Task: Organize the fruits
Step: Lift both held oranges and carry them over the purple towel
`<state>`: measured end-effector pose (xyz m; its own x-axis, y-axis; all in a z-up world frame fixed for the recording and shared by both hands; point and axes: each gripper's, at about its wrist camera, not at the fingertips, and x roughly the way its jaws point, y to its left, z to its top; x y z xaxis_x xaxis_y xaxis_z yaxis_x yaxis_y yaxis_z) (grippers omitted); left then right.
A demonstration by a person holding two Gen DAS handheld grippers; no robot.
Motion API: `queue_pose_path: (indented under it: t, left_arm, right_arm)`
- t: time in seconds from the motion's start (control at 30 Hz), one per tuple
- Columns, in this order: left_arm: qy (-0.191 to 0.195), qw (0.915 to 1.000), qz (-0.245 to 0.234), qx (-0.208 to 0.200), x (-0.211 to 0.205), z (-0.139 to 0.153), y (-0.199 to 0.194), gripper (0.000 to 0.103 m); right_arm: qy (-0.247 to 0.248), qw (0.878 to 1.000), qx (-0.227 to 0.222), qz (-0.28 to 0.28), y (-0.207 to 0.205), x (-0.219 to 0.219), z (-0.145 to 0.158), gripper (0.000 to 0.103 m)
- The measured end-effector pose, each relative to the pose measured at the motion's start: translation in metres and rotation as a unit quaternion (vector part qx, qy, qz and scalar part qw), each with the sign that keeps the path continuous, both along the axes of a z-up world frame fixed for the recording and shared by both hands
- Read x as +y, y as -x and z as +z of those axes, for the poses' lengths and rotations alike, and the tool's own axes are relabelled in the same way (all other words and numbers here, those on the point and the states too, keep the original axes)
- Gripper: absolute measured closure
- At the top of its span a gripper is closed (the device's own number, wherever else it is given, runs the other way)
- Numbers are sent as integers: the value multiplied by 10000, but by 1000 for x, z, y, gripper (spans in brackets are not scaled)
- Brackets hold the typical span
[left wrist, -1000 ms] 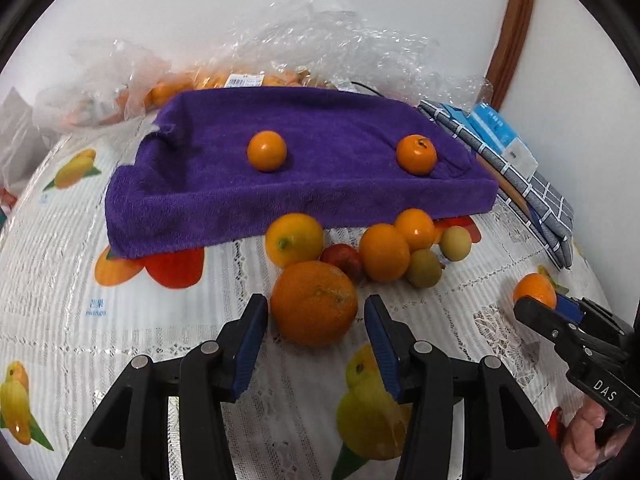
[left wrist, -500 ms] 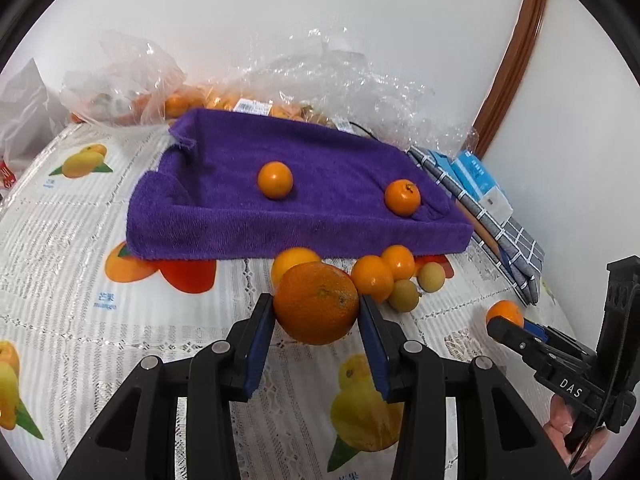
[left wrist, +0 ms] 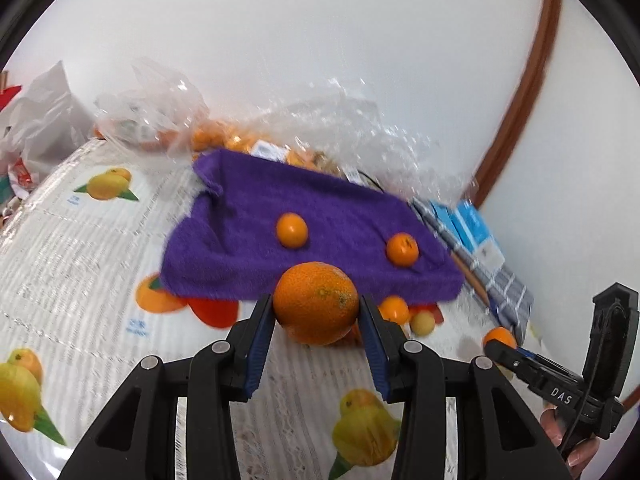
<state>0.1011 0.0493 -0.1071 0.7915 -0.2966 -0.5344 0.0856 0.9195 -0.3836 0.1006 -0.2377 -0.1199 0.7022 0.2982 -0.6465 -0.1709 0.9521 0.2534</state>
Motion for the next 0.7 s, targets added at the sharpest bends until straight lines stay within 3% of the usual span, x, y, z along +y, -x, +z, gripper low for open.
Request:
queue_pose_path:
  t: [0.2,0.4,0.57,0.7]
  left_arm:
    - [-125,9994,294,-122,18,27,-25,63]
    - [-138,9982,580,-70,29,35,-66,63]
    - [-118,9974,702,-49,31,29,-101,62]
    - [-134,9976,681,65,28,8,-116,62]
  right_arm:
    - [95,9990,-425,-124,-30,-6,38,62]
    - [239,9977,-604,-183,-73,-6,61,62]
    - [263,9977,-622,-60,-115,2,70,62]
    - [215,9983,-532,-98,-141,4,57,62]
